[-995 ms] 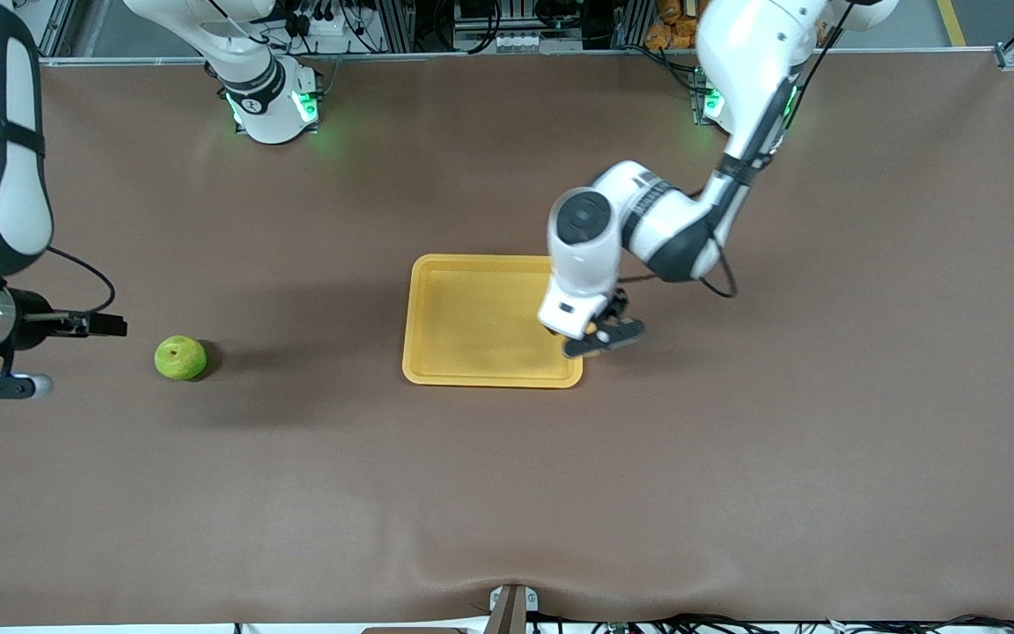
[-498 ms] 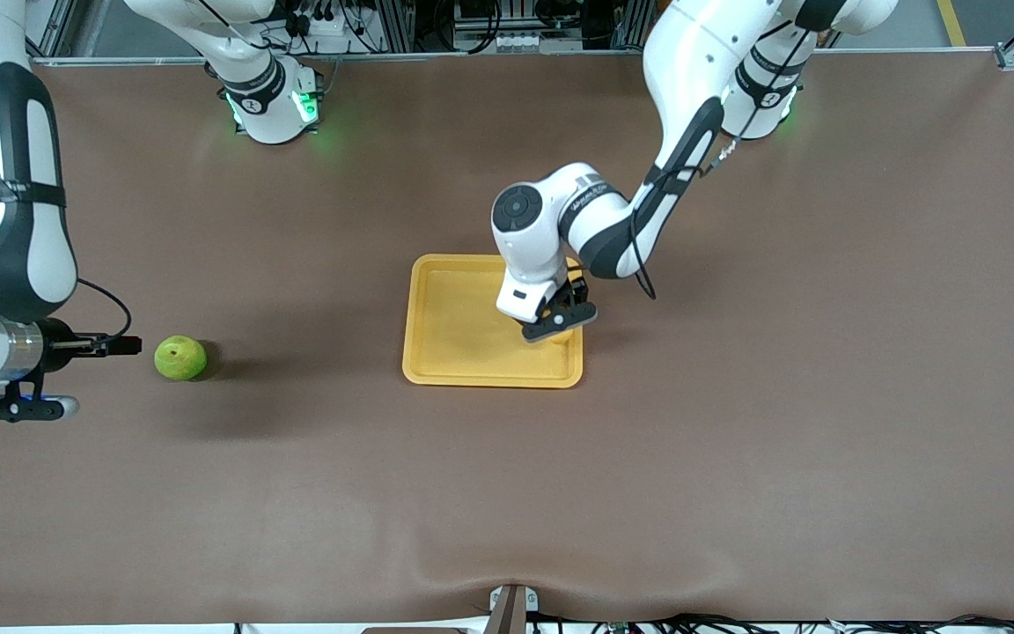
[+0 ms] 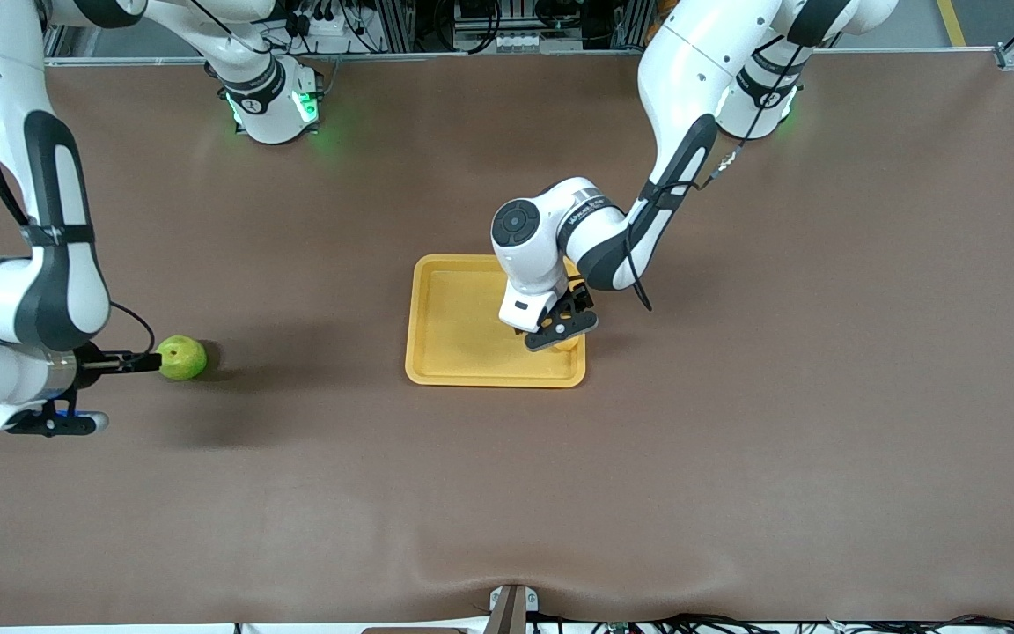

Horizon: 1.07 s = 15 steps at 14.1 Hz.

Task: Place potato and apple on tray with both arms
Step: 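Carry the potato with the left gripper while the right gripper approaches the apple, then release the potato on the tray while the right gripper grasps the apple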

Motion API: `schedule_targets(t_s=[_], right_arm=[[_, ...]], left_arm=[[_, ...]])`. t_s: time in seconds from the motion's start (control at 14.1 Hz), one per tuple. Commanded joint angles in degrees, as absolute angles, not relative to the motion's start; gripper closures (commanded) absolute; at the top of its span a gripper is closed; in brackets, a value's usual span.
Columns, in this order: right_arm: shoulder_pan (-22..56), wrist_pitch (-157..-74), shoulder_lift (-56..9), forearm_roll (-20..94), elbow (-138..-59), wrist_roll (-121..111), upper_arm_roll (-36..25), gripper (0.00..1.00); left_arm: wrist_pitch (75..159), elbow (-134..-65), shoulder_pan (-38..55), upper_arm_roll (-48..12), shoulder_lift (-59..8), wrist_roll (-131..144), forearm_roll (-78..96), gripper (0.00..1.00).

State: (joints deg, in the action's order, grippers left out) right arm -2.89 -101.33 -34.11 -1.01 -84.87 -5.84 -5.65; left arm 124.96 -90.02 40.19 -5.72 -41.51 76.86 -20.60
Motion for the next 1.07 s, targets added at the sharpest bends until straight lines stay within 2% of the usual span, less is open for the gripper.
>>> schedule_targets(t_s=[0.0,0.21,0.64,1.0], right_arm=[[-4.3,-103.71,-35.67,-1.32,-85.87,-6.5,-4.92,0.0],[-4.48,-105.46,-36.83,-1.23,-87.35,-6.5,-4.92,0.0],[-4.66,-109.41,-36.83,2.02,-91.22,-6.59,-4.92,0.0],[-4.75,-111.8,-36.74,2.63,-94.3,-6.5,-4.92,0.0]], left_arm=[[116.41,-90.09,39.47,-5.71,-34.04,78.14,-21.27,0.0],[112.68,-89.91,33.52,-5.71,-27.35,75.6,-21.27,0.0],[112.68,-88.95,21.38,-6.06,-24.7,62.77,-20.14,0.0],[112.24,-89.47,13.29,-6.06,-19.52,50.04,-15.12,0.0]])
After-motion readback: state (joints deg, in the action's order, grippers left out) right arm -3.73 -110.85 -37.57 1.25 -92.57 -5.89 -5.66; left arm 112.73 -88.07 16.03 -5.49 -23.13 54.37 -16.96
